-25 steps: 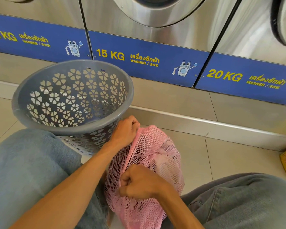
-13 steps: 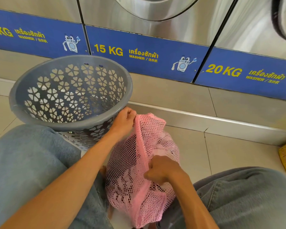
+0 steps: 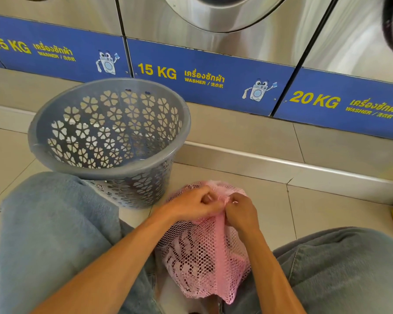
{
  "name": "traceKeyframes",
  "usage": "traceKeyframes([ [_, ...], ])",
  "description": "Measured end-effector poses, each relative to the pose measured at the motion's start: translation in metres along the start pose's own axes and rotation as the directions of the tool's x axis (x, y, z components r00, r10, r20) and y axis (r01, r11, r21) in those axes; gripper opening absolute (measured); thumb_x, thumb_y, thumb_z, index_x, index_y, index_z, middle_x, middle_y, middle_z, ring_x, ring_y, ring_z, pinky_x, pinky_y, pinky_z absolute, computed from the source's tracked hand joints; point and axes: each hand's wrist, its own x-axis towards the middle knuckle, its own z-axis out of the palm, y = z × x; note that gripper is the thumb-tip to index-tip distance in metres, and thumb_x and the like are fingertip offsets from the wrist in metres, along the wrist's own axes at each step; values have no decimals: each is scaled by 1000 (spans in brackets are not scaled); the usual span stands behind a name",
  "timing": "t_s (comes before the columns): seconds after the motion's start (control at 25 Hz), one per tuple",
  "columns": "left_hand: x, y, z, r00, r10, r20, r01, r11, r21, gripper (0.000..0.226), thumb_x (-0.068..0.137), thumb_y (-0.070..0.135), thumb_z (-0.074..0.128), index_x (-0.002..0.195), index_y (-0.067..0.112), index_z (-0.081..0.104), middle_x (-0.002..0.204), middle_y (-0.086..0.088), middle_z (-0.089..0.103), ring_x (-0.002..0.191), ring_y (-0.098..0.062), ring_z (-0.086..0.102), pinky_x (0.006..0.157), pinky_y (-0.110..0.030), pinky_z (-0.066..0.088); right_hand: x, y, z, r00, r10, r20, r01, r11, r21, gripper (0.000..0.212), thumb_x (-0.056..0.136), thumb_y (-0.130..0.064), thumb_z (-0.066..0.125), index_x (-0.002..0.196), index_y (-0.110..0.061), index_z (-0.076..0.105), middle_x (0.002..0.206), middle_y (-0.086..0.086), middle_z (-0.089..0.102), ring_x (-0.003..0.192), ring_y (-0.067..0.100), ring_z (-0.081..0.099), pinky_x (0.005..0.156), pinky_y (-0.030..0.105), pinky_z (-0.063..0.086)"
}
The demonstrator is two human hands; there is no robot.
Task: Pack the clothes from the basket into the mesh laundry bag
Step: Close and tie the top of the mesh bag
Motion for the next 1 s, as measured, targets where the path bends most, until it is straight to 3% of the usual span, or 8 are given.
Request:
traceKeyframes([
  [0.12,-1,-6,7,999,47,21,-50,968,246,90,72,49,78,148,29,34,143,2,51,125,-18,52,102,-36,47,-1,-3,5,997,-71,-18,72,997,16,24,94,-23,52,75,-18,66,77,2,71,73,23,67,74,48,58],
  [0.28,5,-16,14,977,81,-196,-18,953,303,39,86,32,67,123,24,55,117,-2,67,105,-26,64,84,-42,54,-7,-9,3,981,-183,68,181,983,35,5,84,-25,68,83,-21,66,80,-4,73,76,19,69,69,38,58],
  [0.4,8,-24,10,948,-83,-306,110,991,74,38,92,32,62,128,24,55,109,0,69,94,-21,67,80,-39,57,-8,-5,-15,967,-156,203,204,949,-240,25,76,-40,76,87,-23,61,87,-8,67,81,13,65,71,29,53],
  [0.52,13,-27,3,917,-258,-305,212,961,-176,39,94,35,59,131,25,52,102,3,68,86,-15,67,78,-37,58,-16,-2,-22,885,115,452,186,801,-569,45,74,-58,72,86,-16,62,94,-1,70,85,14,66,79,35,55],
  [0.6,17,-28,1,895,-331,-298,248,927,-282,40,93,38,59,130,23,54,104,4,67,87,-14,66,83,-39,58,-23,5,-12,820,230,523,202,740,-641,48,77,-57,70,100,-15,66,100,3,72,89,20,70,85,37,59],
  [0.72,18,-32,1,867,-425,-260,312,871,-380,37,89,39,62,121,21,61,103,3,69,88,-14,66,85,-40,58,-19,10,0,847,198,493,204,735,-647,34,86,-40,62,108,-14,64,102,4,70,89,22,68,84,39,59],
  [0.84,10,-25,-3,872,-442,-208,327,844,-425,37,82,35,70,117,26,64,96,3,72,89,-17,68,79,-39,60,-8,2,-5,938,74,339,96,884,-457,22,93,-32,58,82,-14,63,77,3,68,64,16,64,65,30,56],
  [1.0,-5,-4,2,969,-240,65,248,913,-324,66,76,13,77,135,20,49,91,2,70,81,-11,68,68,-30,59,-6,-3,3,992,-70,107,97,954,-283,20,93,-30,61,85,-12,63,70,6,72,63,24,70,69,38,59],
])
